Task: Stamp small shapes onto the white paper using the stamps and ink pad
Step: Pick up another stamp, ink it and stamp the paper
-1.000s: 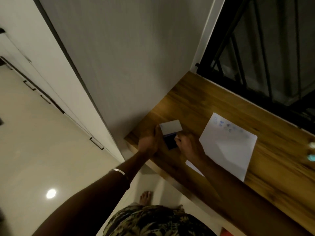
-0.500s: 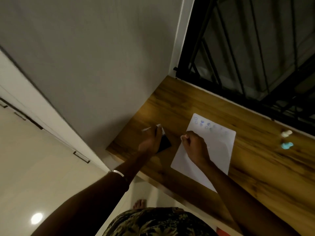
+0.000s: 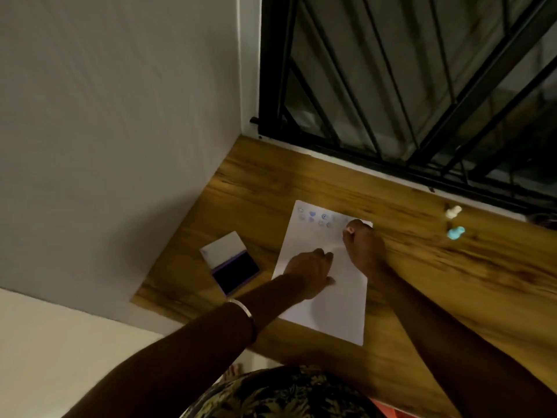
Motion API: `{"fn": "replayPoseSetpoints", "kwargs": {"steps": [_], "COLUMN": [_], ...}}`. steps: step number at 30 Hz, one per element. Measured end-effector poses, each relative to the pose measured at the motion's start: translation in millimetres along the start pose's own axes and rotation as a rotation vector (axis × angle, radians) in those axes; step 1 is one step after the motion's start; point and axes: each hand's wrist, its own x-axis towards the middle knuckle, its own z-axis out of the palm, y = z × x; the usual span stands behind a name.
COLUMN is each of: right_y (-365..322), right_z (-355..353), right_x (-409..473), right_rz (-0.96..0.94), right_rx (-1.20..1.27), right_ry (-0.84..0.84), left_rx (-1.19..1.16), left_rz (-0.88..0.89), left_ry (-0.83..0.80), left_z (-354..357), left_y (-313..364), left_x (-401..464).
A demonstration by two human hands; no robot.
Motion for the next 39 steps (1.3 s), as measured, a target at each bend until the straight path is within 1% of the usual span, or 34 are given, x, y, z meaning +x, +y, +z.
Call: {"fn": "replayPoseSetpoints", "kwargs": {"steps": [4,8,13,20,25,27,29,31,34,36,39], "right_y": [0.8,-0.7,-4.4,-5.4,-7.1,-7.9,-6.2,-4.6,-3.5,-3.1,-6.0], "right_z": [6.1,10.3,17.0,25.9,19.5,15.7,10.5,6.1,-0.9,-4.4,-6.0], "right_x": [14.4,24.1,34.2,39.3,39.4,35.5,29.8,20.3,6.2,-2.7,-17.0], "right_rz": [-0.004,-0.043,-0.047,0.055,0.054,0.063,0.11,0.12,0.107,0.099,0.09], "right_rx": [-0.01,-0.051,-0.071,-0.075,-0.045,-0.026,0.044,0.064,0.064,0.079,0.091], "right_ry": [-0.015,-0.014,-0.009,-0.136,-0.133,-0.112,-0.037,0.021,0.038,0.024,0.017], "left_rx": [0.084,0.077,0.042,0.032,0.061,0.021,-0.045,-0.075,-0.11,-0.221,-0.496], "left_rz": [0.024,0.027,0.026,0.039,0.033,0.029,0.02,0.017,0.02,-0.001,-0.11], "left_ry": [-0.087,-0.072,-0.07,-0.091,-0.109,-0.105,-0.078,-0.068,-0.057,-0.013,0.024], "left_z": [7.7,8.4,8.4,7.4,7.1,9.4,11.8,15.0,19.4,17.9,13.7], "left_y": [4.0,3.8,3.9,4.5,5.1,4.7,3.5,3.0,1.6,-0.5,-8.7], "left_x": [6.0,7.0,6.0,5.2,7.6,5.9,5.7,5.7,6.0,7.2,12.2]}}
